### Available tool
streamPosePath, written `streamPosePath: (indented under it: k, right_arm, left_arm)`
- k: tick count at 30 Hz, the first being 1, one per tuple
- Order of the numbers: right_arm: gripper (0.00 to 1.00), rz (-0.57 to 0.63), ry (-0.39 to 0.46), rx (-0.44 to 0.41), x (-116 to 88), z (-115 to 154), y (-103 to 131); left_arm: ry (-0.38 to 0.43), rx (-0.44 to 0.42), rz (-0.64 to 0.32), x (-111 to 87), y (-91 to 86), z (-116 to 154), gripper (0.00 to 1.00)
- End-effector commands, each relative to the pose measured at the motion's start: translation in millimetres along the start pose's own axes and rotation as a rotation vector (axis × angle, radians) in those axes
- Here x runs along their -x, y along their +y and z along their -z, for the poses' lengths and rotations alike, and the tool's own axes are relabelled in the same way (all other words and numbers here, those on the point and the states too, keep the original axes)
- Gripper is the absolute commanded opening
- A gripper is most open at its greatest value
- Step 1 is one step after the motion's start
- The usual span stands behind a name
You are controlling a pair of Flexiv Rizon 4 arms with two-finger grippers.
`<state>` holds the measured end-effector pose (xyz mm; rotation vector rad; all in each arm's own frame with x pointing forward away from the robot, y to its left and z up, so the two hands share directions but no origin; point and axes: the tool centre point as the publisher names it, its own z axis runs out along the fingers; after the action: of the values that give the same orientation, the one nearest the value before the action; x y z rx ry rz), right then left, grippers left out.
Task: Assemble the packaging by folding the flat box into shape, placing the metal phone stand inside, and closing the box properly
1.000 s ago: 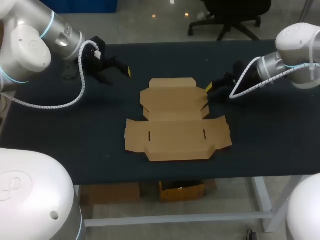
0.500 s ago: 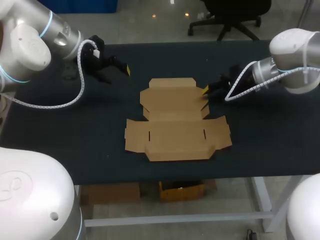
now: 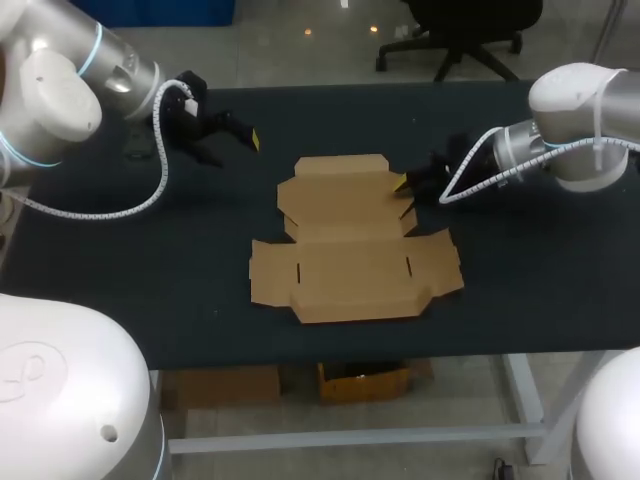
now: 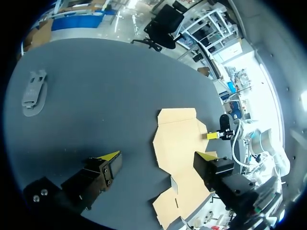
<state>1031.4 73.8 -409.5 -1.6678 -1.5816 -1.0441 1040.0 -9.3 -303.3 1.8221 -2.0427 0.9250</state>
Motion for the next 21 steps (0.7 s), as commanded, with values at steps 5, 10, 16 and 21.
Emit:
streamPosePath:
  k: [5,10,16,21]
  right_arm:
    - [0.00,0.063,0.049,0.009,-4.3,-1.4,2.2]
    - [0.00,0.104,0.075,0.038,-11.5,4.8,0.0]
    - [0.00,0.155,0.111,0.077,-22.3,13.0,-0.1]
    - [0.00,0.202,0.145,0.102,-31.5,18.9,1.8]
  left_arm:
    - [0.028,0.001,-0.018,2.0,-1.4,-1.7,1.00]
    - [0.052,-0.002,-0.038,2.7,-3.1,-1.8,1.00]
    - [0.087,-0.013,-0.078,2.2,-4.8,-3.3,1.00]
    - [0.130,-0.047,-0.129,1.0,-6.7,-4.7,1.00]
